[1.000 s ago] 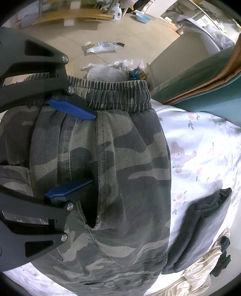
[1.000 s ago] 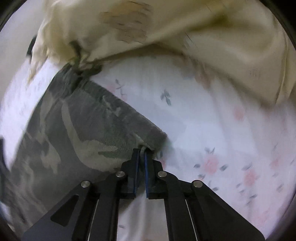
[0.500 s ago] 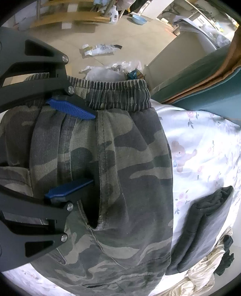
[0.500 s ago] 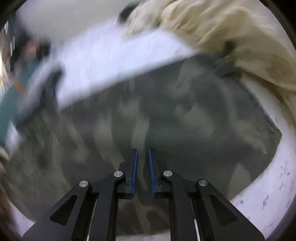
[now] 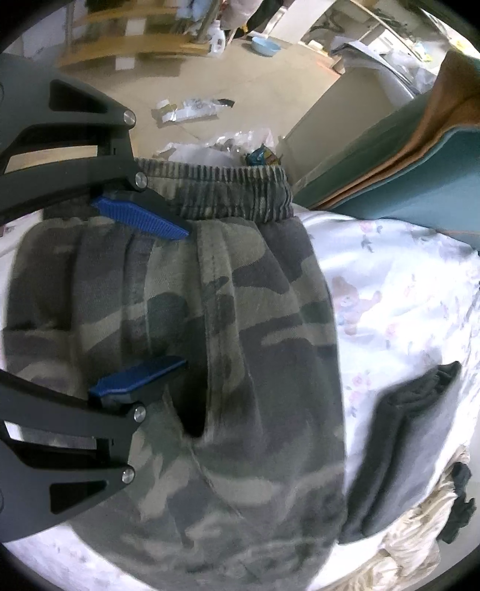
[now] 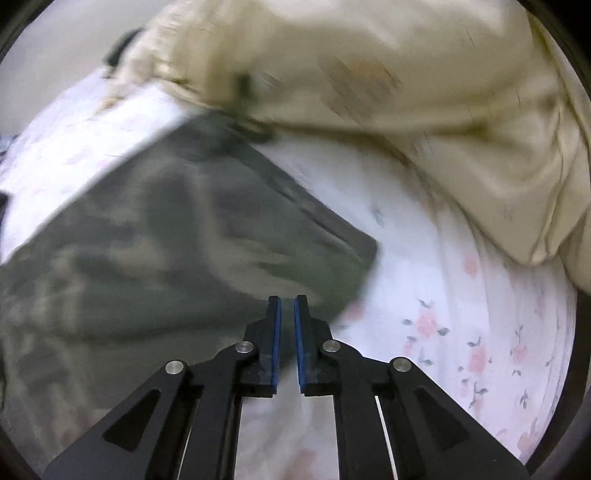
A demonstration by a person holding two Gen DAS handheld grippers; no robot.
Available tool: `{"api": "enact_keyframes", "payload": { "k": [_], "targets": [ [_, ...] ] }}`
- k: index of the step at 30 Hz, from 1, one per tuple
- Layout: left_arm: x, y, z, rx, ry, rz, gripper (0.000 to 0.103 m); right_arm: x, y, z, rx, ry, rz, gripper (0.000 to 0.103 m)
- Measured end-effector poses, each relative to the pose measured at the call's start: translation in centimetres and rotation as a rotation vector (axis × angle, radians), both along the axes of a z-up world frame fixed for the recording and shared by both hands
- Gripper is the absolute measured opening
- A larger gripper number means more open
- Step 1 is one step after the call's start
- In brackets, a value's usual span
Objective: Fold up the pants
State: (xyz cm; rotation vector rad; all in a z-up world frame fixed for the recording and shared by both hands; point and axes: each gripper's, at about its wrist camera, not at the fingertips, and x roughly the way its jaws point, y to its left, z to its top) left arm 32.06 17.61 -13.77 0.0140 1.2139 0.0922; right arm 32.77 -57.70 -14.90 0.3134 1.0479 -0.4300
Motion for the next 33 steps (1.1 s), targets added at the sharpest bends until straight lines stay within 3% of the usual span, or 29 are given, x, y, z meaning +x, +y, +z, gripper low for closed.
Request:
{"api": "enact_keyframes", "payload": {
  "k": [2,4,6,9,13,15,18,23,25,27,30,33],
  "targets": [
    [-0.8,0.2,2.0,-0.054,-0.033,0.051,0.062,-0.1,2.7,1.7,0.082,-0.078,0.026,0.015],
    [-2.3,0.4,4.7,-0.125,-0.082,0.126,0.069,-0.4,5.6,3.3,0.170,-0.153,0.050,0.046],
    [-4.6,0.2,7.6,-0.212,-0.167,0.203,0.085,-1.5,8.9,4.7,0.264,-0.242,0.068,0.065],
    [-8.6,-1.6,10.4,-0.295,-0.271,0.238,0.095,-3.5,13.9,4.8,0.465,-0.317,0.099,0.076],
    [-13.7,-4.9,9.8,-0.428,-0.293,0.266,0.098,-6.8,20.0,3.4,0.704,-0.297,0.169,0.079],
    [-15.7,-6.1,8.1,-0.483,-0.276,0.311,0.099,-8.3,22.5,2.1,0.761,-0.249,0.196,0.079],
    [-19.0,-9.0,4.5,-0.494,-0.275,0.351,0.101,-10.8,25.5,-0.7,0.840,-0.164,0.206,0.080],
    [-19.4,-10.1,-0.8,-0.593,-0.254,0.415,0.101,-12.4,27.3,-4.5,0.861,-0.047,0.200,0.080],
    [-18.7,-10.3,-3.0,-0.612,-0.232,0.392,0.101,-12.4,27.6,-5.5,0.838,-0.010,0.205,0.080],
    [-18.6,-9.1,-4.8,-0.639,-0.237,0.430,0.096,-12.5,27.2,-5.8,0.795,0.000,0.192,0.080],
    [-18.2,-7.6,-5.1,-0.690,-0.272,0.477,0.096,-12.4,26.9,-6.9,0.813,0.011,0.164,0.080],
    [-16.8,-4.5,-4.9,-0.732,-0.315,0.594,0.096,-12.2,26.7,-7.2,0.808,0.012,0.152,0.080]
  ]
}}
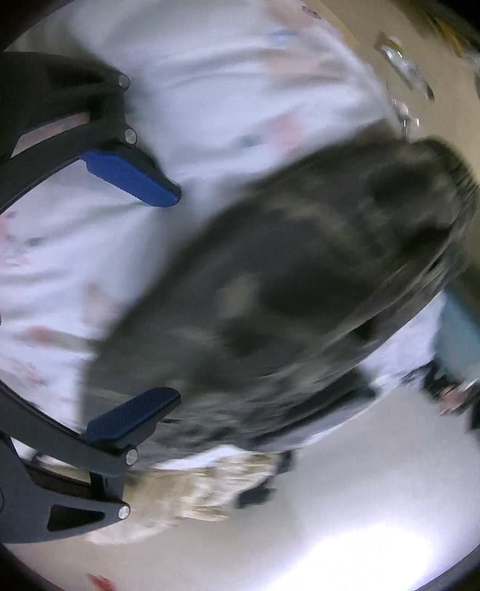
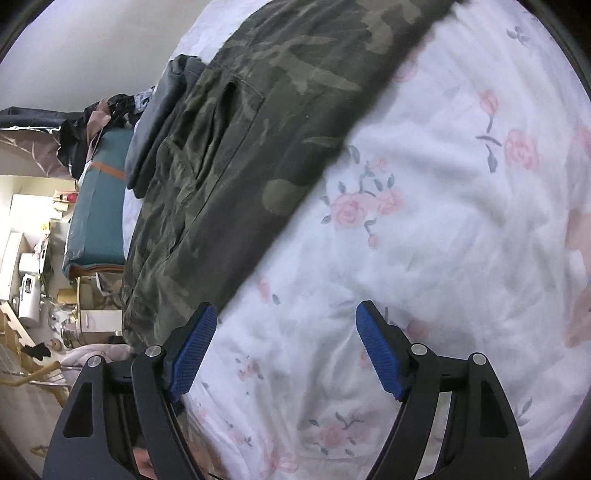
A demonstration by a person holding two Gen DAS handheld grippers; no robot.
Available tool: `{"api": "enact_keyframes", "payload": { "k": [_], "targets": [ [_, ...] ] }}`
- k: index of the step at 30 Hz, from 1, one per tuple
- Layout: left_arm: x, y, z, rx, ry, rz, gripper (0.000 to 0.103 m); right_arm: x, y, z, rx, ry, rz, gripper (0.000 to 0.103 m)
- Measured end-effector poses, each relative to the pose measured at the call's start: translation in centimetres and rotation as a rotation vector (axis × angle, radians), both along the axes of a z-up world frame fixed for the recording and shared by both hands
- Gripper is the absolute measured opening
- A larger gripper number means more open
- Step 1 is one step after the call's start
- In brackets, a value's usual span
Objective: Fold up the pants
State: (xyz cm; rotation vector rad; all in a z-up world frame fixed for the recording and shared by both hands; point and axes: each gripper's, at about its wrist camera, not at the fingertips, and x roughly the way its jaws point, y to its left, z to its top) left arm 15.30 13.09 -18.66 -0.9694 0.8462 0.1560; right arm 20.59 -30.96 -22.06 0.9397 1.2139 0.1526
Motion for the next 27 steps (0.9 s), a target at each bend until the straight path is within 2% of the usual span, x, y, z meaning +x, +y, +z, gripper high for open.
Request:
{"api": "enact_keyframes", "payload": {
  "k": [4,6,7,12,15,16,19,20,21,24,27],
  "targets": [
    [1.4,4.2,-0.5,-0.017,-0.039,0.106,0.096,0.0,-0.1,0.1,-0.013,-0.009,0.015,0.080],
    [2.2,5.3,-0.2,0.048,-0.054,0.122,0.094,0.0,-0.2,0.0,-0.008,-0.009,0.013,0.080],
    [2.5,6.2,-0.2,0.053,-0.065,0.144,0.094,0.0,-0.3,-0.1,-0.006,-0.008,0.013,0.080],
    [3.7,10.6,-0.8,0.002,-0.112,0.244,0.094,0.1,-0.2,-0.1,-0.017,-0.012,0.020,0.080],
    [3.9,13.2,-1.2,-0.057,-0.147,0.251,0.091,0.3,-0.1,-0.1,-0.024,-0.017,0.030,0.080],
    [4.3,13.6,-0.9,-0.051,-0.156,0.248,0.090,0.4,-0.1,-0.1,-0.024,-0.019,0.031,0.081],
    [5.3,14.2,-0.3,-0.016,-0.148,0.239,0.068,0.5,-0.2,-0.2,-0.017,-0.022,0.024,0.081],
    [5.5,14.3,-0.1,0.002,-0.138,0.243,0.042,0.6,-0.3,-0.3,-0.016,-0.025,0.024,0.081],
    [5.8,14.3,0.2,0.029,-0.129,0.220,0.032,0.7,-0.3,-0.3,-0.014,-0.029,0.028,0.081],
    [5.8,13.9,1.4,0.081,-0.132,0.196,0.027,1.3,-0.7,-0.5,0.026,-0.036,0.013,0.083],
    [6.0,13.3,3.3,0.133,-0.138,0.180,0.025,1.8,-1.5,-1.1,0.127,-0.033,-0.023,0.092]
  ]
}}
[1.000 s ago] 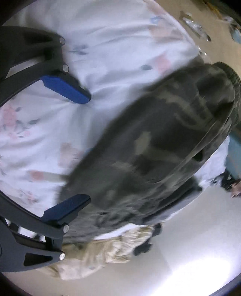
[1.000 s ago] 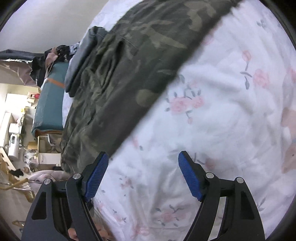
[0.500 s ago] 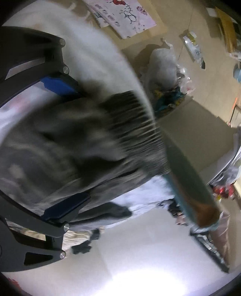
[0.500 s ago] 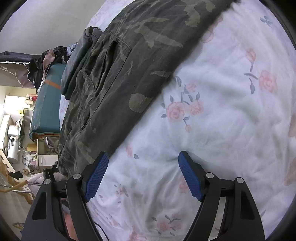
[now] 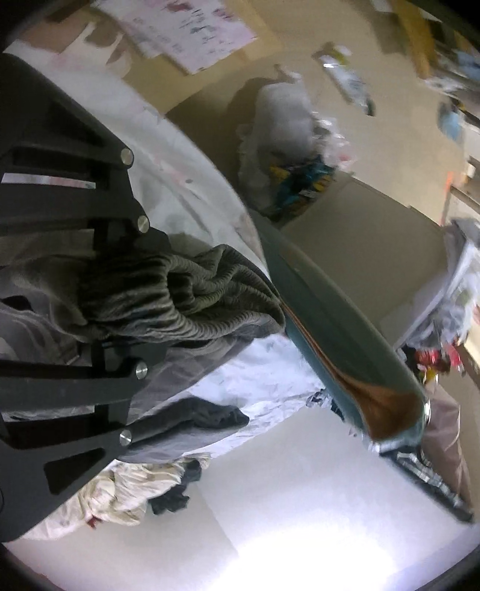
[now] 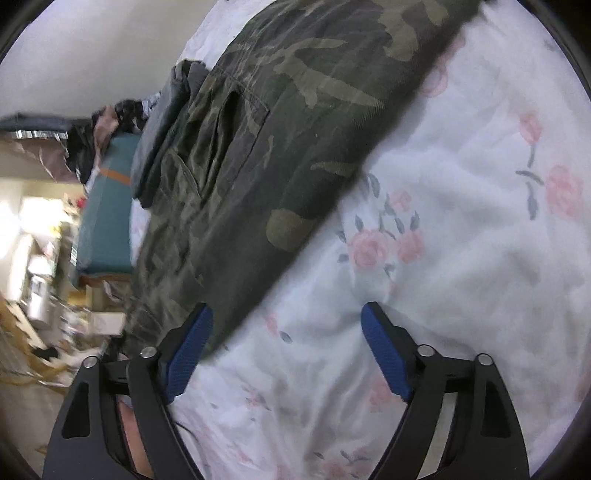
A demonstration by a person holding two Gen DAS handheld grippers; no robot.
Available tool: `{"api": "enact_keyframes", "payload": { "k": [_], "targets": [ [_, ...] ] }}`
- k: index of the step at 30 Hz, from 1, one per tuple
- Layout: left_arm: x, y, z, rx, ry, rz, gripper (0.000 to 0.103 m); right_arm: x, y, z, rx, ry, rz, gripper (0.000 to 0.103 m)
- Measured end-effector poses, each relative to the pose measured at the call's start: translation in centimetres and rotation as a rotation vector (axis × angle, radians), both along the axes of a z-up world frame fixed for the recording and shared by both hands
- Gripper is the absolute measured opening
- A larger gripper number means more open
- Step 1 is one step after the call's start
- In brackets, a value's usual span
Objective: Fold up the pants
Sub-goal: 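Grasp the waistband with the left gripper while the right gripper grasps the leg hem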
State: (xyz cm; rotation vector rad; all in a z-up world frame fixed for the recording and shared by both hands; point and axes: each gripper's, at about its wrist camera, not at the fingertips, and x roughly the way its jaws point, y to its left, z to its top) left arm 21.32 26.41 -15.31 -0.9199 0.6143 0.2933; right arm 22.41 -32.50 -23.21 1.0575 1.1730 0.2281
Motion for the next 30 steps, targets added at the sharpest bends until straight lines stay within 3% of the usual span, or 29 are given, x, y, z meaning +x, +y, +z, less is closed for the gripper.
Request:
{"api": "enact_keyframes", "payload": {
  "k": [3,6,8,10,15,20,26,27,29,30],
  "targets": [
    [0.5,-0.8,2.1,0.053,0.006,-0.004,0.024,1.1,-1.9,-0.6,0.104,-0.005,-0.066,0.093],
    [1.8,-1.5,3.3,0.117,0.077,-0.024,0.024,2.7,-6.0,-0.7,0.113,-0.044,-0.206,0.093],
    [2.4,-1.6,3.7,0.155,0.104,-0.037,0.024,4.0,-8.9,-1.9,0.243,-0.015,-0.289,0.093],
    [2.7,-1.7,3.7,0.172,0.130,-0.044,0.024,5.1,-11.9,-1.9,0.306,-0.036,-0.361,0.090],
    [2.9,-2.2,4.1,0.197,0.167,-0.047,0.024,7.6,-19.2,-0.5,0.198,-0.084,-0.440,0.088],
    [3.3,-2.5,4.3,0.235,0.192,-0.063,0.024,9.0,-27.9,0.1,0.083,-0.126,-0.529,0.079],
    [3.3,-2.9,4.6,0.278,0.227,-0.083,0.024,11.2,-34.7,0.5,-0.047,-0.153,-0.492,0.069],
    [3.3,-3.0,4.6,0.281,0.230,-0.084,0.024,11.1,-35.7,0.6,-0.082,-0.160,-0.514,0.063],
    [3.4,-3.2,4.9,0.298,0.240,-0.090,0.024,10.7,-36.6,0.1,-0.134,-0.099,-0.546,0.031],
    [3.5,-3.4,5.2,0.309,0.239,-0.096,0.024,10.5,-36.9,0.1,-0.168,-0.077,-0.541,0.002]
  ]
}}
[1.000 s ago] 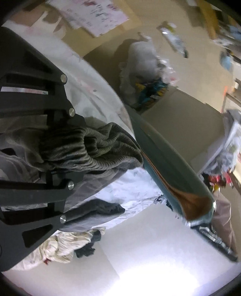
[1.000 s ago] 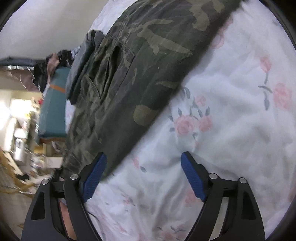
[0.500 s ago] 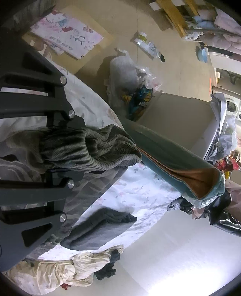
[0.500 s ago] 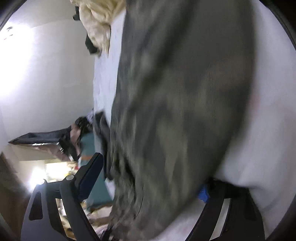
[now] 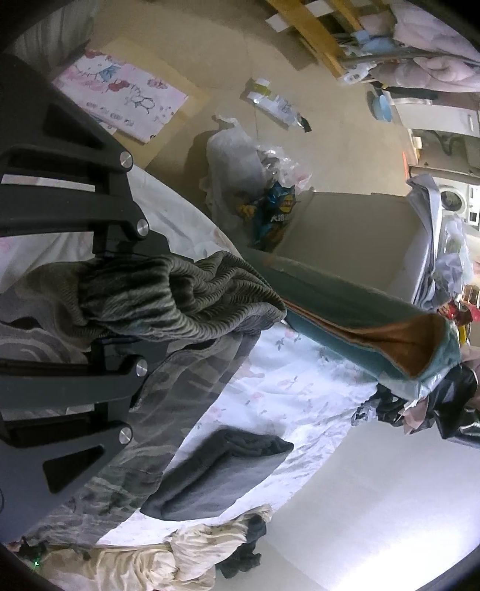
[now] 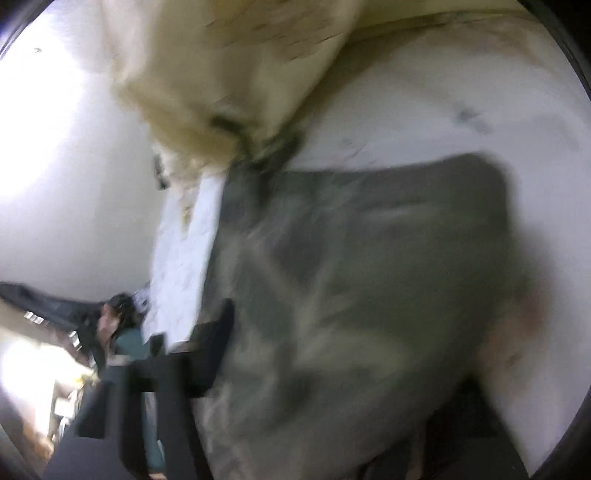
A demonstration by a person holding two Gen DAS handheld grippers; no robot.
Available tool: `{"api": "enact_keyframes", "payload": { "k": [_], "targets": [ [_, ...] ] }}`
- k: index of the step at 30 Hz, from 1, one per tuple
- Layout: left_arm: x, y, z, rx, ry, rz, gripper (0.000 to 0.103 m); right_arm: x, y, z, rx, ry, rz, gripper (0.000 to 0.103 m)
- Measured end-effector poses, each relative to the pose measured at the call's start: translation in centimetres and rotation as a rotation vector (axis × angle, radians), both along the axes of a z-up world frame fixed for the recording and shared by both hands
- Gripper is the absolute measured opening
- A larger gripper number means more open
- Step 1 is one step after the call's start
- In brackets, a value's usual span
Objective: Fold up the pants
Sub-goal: 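Grasp the waistband with the left gripper while the right gripper grasps the leg hem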
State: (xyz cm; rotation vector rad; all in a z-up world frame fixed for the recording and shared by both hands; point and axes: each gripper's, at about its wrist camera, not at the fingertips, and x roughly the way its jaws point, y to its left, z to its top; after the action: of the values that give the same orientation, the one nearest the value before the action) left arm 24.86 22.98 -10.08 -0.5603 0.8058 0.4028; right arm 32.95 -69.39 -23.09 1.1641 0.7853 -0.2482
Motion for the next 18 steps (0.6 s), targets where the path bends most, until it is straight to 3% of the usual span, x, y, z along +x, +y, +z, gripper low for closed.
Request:
{"api": "enact_keyframes", "payload": {
  "k": [5,10,12,13,15,18],
  "targets": [
    [0.3,-0.5,2.2,0.018,0.005,-0.025,0.023,-0.3,0.4,4.1,-0.178,-0.033,0.042,0.002],
    [-0.4,-1.2,6.3,0.038,-0.019,-0.115,0.023,-0.7,1.2,8.1,-0.279,-0.032,0.094,0.001],
    [-0.1,-1.4,7.6,0.062,0.017,-0.142,0.022,-1.0,1.2,9.1,-0.275,-0.026,0.097,0.001],
    [-0.1,-1.0,8.0,0.037,0.039,-0.130,0.022,-1.2,1.3,9.6,-0.280,-0.016,0.097,0.001],
    [-0.3,-0.4,8.6,0.001,0.034,-0.126,0.022,-1.6,1.8,10.5,-0.288,0.001,0.103,0.001],
    [-0.8,0.2,9.7,0.009,0.036,-0.140,0.022,-3.3,2.4,12.0,-0.293,0.042,0.101,0.001]
  ]
}}
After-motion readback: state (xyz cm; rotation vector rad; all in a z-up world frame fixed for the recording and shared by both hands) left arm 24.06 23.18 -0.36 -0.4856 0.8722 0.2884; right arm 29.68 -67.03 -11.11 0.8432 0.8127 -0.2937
